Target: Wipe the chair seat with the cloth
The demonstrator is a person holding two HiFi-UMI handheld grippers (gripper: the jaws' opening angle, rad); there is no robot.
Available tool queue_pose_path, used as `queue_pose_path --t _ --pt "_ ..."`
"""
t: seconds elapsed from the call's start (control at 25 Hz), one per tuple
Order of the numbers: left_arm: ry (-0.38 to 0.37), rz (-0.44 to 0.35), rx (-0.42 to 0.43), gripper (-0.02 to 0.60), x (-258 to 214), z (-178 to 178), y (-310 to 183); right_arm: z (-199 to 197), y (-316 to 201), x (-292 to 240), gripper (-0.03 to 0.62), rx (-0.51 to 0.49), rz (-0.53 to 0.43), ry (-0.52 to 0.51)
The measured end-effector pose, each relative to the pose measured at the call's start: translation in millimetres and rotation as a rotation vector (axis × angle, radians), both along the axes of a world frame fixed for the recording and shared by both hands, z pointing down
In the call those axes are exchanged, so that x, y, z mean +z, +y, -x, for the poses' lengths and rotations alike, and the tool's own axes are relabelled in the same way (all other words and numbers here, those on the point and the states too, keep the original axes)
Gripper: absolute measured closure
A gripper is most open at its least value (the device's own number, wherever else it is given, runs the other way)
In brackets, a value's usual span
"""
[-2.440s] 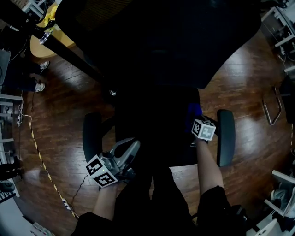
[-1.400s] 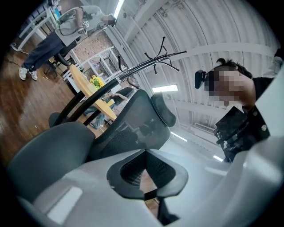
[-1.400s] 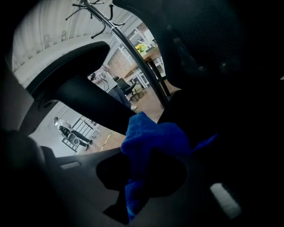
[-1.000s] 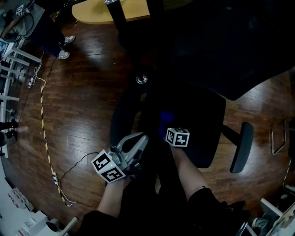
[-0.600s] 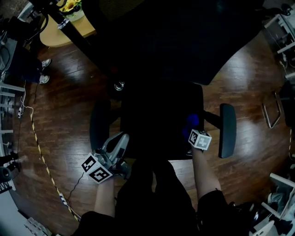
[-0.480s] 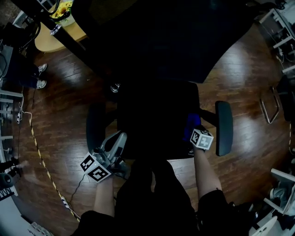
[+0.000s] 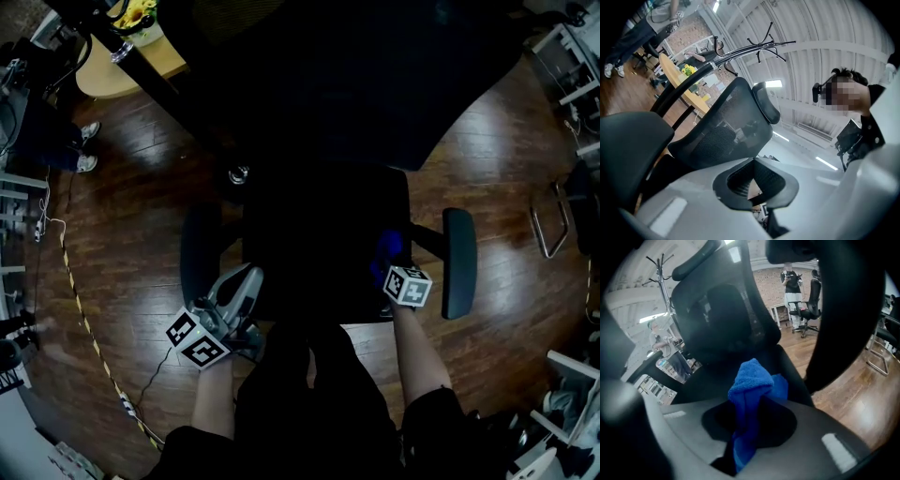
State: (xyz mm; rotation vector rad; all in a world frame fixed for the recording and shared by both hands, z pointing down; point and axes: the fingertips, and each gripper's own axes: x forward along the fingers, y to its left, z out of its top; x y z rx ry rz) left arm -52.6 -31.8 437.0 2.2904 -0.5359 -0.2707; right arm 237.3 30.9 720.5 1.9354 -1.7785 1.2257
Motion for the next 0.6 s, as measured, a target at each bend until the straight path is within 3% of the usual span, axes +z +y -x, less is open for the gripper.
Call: queue_pose_path --t 0.12,0.24,0.48,0.6 --pt "0.007 -0.004 -0.042 0.594 -4 17 -2 63 -20 -15 0.526 -0.098 -0.051 -0.068" --pt "0.009 -0.018 -0.09 0.594 -11 37 -6 153 -38 -24 0.526 -0.237 -0.069 -0.162" --pt "0.003 -0.028 -0.181 0.594 -15 75 -5 312 -52 -26 0.526 -0.446 -0.031 -0.308" --pt "-0.004 -0.019 -0.216 0.594 -14 91 -2 370 -41 -19 0.526 -0.536 0.022 -0.309"
